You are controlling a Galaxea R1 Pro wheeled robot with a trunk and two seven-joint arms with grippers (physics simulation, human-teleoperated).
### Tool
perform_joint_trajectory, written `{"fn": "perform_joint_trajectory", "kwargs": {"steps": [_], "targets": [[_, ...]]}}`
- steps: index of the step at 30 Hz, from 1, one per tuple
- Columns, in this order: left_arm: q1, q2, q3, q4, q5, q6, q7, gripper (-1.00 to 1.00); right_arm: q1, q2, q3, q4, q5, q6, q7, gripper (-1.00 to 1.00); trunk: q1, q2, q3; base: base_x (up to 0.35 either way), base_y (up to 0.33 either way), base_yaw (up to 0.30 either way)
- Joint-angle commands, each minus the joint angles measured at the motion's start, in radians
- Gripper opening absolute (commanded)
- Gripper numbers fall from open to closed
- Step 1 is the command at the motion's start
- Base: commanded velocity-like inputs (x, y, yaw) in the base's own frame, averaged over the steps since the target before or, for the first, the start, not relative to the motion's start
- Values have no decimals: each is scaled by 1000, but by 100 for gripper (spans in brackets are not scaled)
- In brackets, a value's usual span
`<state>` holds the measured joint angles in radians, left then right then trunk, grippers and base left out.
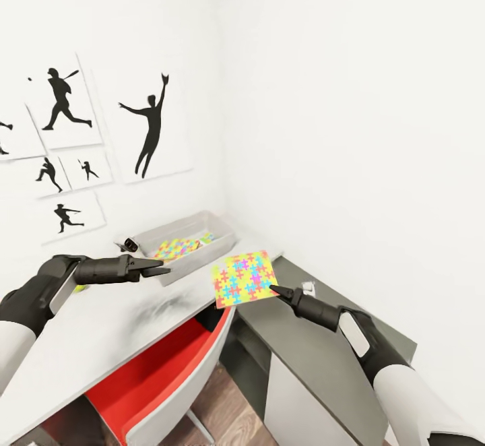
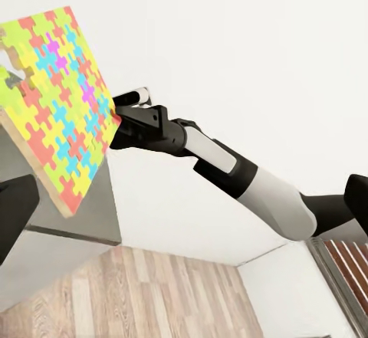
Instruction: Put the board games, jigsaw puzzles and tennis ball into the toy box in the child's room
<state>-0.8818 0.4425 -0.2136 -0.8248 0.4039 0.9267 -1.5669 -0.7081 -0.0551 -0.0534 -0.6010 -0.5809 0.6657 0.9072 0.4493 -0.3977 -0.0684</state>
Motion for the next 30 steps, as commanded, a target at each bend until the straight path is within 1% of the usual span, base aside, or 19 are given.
{"fn": "perform_joint_trajectory", "kwargs": {"steps": [1, 8, 11, 18, 22, 26, 30], "targets": [[-2, 1, -4, 1, 2, 11, -4, 100, -1, 0, -2, 0, -4, 6, 1, -100, 1, -2, -2, 0, 0, 292], [0, 2, -3, 4, 3, 6, -4, 100, -1, 0, -2, 0, -4, 6, 0, -100, 1, -2, -2, 4, 0, 289], [0, 2, -3, 6, 5, 4, -4, 100, -1, 0, -2, 0, -4, 6, 1, -100, 1, -2, -2, 153, 46, 185], [0, 2, -3, 9, 6, 2, -4, 100, -1, 0, -2, 0, -4, 7, 2, -100, 1, -2, -2, 244, 148, 34], [0, 5, -3, 9, 6, 1, -4, 100, -1, 0, -3, 0, -4, 7, 2, -100, 1, -2, -2, 60, 40, 3], [0, 14, -3, 9, 6, -1, -4, 100, -1, -1, -3, 0, -4, 8, 4, -100, 1, -2, -2, 27, 10, 1], [0, 21, -3, 9, 7, -2, -4, 100, -1, -2, -3, 0, -4, 8, 4, -100, 1, -2, -2, 169, 81, 0]]}}
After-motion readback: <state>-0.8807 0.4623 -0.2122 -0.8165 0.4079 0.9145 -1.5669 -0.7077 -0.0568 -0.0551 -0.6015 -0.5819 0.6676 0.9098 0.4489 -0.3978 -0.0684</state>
